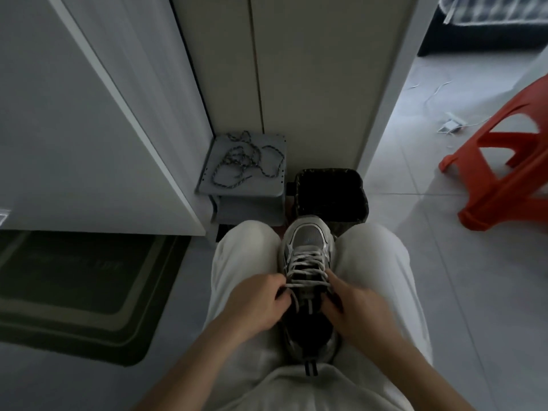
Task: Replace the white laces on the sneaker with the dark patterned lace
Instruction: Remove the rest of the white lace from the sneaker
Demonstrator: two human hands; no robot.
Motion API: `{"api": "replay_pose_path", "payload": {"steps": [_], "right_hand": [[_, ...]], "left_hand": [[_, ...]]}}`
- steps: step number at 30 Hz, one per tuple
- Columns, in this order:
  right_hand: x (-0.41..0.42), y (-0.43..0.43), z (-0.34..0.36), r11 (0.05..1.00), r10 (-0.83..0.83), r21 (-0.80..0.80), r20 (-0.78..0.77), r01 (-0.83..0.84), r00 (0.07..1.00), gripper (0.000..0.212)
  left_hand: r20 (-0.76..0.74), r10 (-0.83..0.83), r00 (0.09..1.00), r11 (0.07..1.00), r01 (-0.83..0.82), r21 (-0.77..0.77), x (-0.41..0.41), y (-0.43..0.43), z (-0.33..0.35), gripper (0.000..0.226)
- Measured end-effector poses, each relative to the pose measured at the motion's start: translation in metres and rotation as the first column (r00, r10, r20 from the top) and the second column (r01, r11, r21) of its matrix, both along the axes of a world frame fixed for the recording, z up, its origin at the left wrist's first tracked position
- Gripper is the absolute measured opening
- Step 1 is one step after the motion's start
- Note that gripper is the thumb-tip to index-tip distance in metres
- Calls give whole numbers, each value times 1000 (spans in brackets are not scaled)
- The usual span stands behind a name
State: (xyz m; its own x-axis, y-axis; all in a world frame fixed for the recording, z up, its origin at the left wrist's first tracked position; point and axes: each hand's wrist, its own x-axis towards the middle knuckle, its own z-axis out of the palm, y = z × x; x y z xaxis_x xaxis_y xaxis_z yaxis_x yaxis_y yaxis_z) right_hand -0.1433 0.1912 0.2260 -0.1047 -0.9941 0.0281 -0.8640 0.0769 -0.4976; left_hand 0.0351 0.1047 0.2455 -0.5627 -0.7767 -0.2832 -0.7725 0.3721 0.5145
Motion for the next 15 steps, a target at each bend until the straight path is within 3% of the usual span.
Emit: {"api": "replay_pose_path", "payload": {"steps": [5,15], "right_hand": [[-11,-15,-1,999,-27,-37,71,29,997,57],[-12,-59,-9,999,-37,11,-2,37,999,54]], "left_hand": [[59,-25,998,996,30,-85,-16,-20,0,29],[65,60,996,993,-53,-102,-26,-51,-8,22]]}}
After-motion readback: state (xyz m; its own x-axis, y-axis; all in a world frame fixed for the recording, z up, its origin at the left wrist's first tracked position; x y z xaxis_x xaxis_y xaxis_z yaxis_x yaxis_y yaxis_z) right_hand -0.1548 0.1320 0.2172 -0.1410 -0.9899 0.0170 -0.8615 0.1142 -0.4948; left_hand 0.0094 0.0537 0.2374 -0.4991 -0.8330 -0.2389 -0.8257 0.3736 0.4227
